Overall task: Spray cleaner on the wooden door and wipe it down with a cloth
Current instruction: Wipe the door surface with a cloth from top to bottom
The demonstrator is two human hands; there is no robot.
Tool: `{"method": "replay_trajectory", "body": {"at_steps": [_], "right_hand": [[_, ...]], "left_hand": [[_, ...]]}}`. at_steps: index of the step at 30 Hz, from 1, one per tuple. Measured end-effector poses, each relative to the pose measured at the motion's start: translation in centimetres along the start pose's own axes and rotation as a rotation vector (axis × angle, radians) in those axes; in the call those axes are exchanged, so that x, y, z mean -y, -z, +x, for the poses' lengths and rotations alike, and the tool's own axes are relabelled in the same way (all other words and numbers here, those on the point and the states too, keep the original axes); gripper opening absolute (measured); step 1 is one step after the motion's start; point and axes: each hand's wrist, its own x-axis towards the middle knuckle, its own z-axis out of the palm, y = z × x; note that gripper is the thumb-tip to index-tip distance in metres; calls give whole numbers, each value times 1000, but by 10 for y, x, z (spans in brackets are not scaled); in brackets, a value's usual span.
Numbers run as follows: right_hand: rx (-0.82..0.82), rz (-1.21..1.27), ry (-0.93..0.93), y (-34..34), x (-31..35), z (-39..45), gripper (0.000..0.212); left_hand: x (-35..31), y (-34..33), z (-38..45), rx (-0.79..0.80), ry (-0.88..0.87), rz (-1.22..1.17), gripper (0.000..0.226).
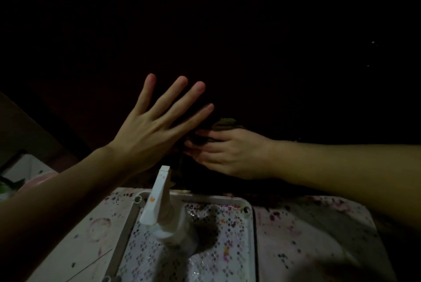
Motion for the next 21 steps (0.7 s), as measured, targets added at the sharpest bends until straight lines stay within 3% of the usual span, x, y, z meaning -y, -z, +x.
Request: {"method": "replay_trajectory", "body": {"at_steps": [3,8,10,13,15,18,21], "right_hand": [[-3,14,36,5,-8,-33,47],[264,13,90,-28,9,-147,53],[265,-42,97,-33,11,-163,57],[170,71,60,-17,8,-142,43],[61,76,75,-5,4,-96,50],[20,28,44,2,1,-31,48],[39,-1,30,14,-13,-21,50]], "left_hand": [[-1,2,0,-2,7,-22,100],[-2,5,7,21,-17,-22,116],[-2,4,12,17,-42,-25,125],[-1,2,18,1,-73,-48,135],[-3,3,22,6,-77,-49,134],[-7,3,27,-17,-83,-24,117],[-9,3,30,-71,-71,-12,99]]}}
